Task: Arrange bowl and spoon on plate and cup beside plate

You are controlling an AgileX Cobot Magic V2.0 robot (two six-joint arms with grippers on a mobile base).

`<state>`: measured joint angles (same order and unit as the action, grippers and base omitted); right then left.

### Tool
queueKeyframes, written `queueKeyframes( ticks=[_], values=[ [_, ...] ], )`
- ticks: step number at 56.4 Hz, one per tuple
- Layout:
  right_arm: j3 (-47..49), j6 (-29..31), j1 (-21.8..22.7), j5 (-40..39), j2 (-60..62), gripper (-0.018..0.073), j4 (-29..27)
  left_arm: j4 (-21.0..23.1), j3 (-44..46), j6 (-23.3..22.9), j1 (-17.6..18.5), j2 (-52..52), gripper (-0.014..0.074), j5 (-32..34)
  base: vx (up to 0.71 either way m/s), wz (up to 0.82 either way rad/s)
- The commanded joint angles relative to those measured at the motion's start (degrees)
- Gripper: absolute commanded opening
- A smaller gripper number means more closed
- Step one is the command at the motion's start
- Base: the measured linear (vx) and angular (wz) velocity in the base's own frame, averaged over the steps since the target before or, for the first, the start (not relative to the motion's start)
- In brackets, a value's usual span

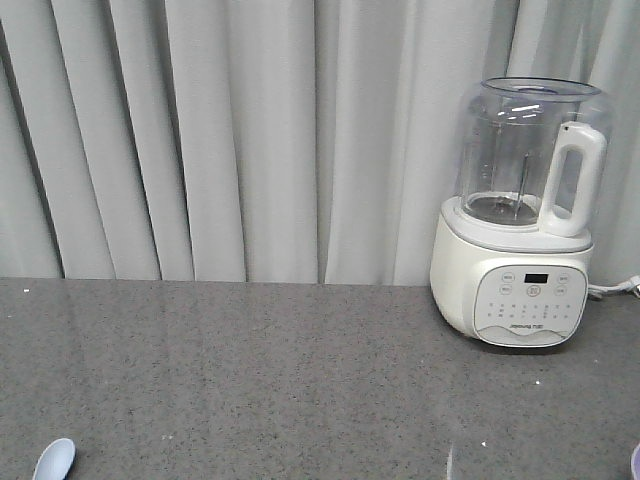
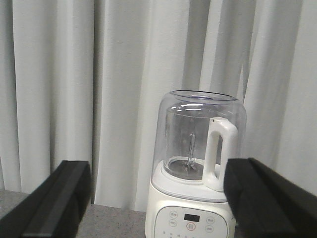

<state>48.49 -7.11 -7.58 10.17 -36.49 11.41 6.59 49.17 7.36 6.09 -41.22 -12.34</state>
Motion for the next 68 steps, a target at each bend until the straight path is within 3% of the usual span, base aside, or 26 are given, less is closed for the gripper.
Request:
queueKeyframes(
  ticks=[1,7,17,23,29,34,68],
  values=[
    [1.99,0.44,-0.03,-4.76,-0.1,0.0671,0.67,0.97,2.04,-0.96,0.59,-0.5,0.0591,4.22,0.0,0.0],
    [1.99,0.44,-0.03,-4.29,-0.1,0.0656,0.54,3.7,2.1,-2.33,0.59,-0.72,0.0589,1.06,0.0,0.0],
    [1.99,0.44,-0.03,-4.22,-0.1,0.0605,0.54,3.04,5.63,-2.52,0.53,-8.51,0.0586,-17.86,0.0,0.0],
    [1.99,0.44,-0.03,-3.68,-0.1,0.0585,0.54,-0.28,9.35,-3.33,0.53,-16.9,0.0586,-29.55,0.0,0.0],
    [1.99,0.44,-0.03,-2.96,-0.1,0.0585,0.54,-5.05,10.71,-7.36,0.53,-24.52,0.0586,-35.4,0.0,0.0],
    [1.99,0.44,-0.03,-2.75,-0.15,0.0585,0.54,-7.14,10.71,-9.22,0.53,-29.09,0.0586,-36.61,0.0,0.0],
    [1.99,0.63,-0.03,0.36,-0.15,0.0585,0.78,-5.56,10.71,-9.17,0.53,-46.62,0.0586,-34.22,0.0,0.0]
  ],
)
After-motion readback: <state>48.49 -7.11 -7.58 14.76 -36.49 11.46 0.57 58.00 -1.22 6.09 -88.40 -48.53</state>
